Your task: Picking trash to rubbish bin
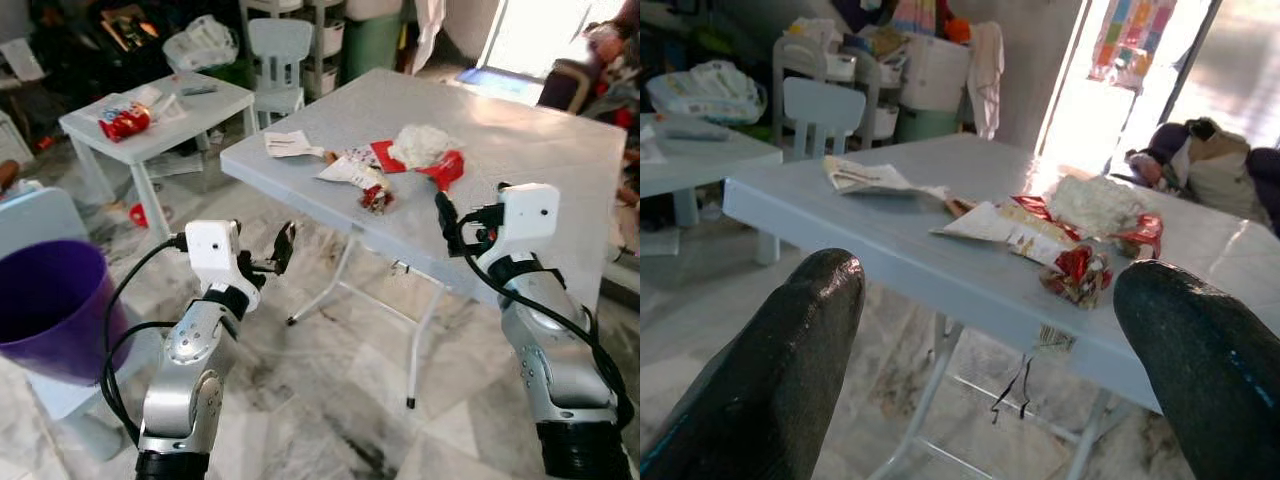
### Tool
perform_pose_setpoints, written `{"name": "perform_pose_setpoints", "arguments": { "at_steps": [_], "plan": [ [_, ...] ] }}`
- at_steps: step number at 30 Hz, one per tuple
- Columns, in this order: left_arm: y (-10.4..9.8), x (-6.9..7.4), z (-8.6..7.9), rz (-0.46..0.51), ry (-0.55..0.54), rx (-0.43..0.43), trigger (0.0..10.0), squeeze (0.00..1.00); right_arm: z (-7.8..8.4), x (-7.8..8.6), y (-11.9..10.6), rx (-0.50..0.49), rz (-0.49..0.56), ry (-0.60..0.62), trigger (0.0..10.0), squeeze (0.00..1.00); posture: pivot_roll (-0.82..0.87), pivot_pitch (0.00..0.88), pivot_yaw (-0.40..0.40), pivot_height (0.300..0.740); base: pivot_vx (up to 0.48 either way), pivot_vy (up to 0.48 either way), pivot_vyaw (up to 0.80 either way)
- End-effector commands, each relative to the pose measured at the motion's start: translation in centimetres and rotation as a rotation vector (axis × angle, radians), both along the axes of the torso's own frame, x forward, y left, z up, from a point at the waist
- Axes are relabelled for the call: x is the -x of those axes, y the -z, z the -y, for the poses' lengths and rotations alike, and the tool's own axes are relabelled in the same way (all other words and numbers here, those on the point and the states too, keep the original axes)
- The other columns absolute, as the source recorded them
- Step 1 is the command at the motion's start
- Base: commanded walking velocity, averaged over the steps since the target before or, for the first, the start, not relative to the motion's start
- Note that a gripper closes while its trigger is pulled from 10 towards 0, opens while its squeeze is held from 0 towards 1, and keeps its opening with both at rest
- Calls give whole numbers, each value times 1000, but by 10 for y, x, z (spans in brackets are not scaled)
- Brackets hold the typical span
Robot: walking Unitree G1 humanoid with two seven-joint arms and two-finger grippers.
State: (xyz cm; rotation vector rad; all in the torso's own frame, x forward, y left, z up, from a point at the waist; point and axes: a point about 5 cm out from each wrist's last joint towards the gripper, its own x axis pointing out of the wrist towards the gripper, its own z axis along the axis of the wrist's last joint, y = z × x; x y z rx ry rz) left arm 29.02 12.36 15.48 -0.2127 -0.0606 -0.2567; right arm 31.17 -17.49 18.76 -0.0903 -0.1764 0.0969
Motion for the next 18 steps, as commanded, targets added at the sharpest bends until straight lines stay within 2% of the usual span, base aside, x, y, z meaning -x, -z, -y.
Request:
{"name": "perform_pose_setpoints", "arguments": {
  "at_steps": [1,18],
  "plan": [
    [0,0,5,0,13,-8,10000,0,4,1,0,6,-4,13,10000,0,36,85,-42,740,352,0,0],
    [1,0,4,-5,7,-21,10000,0,1,-1,0,10,-4,-7,10000,0,40,81,-47,740,354,0,0]
  ]
}}
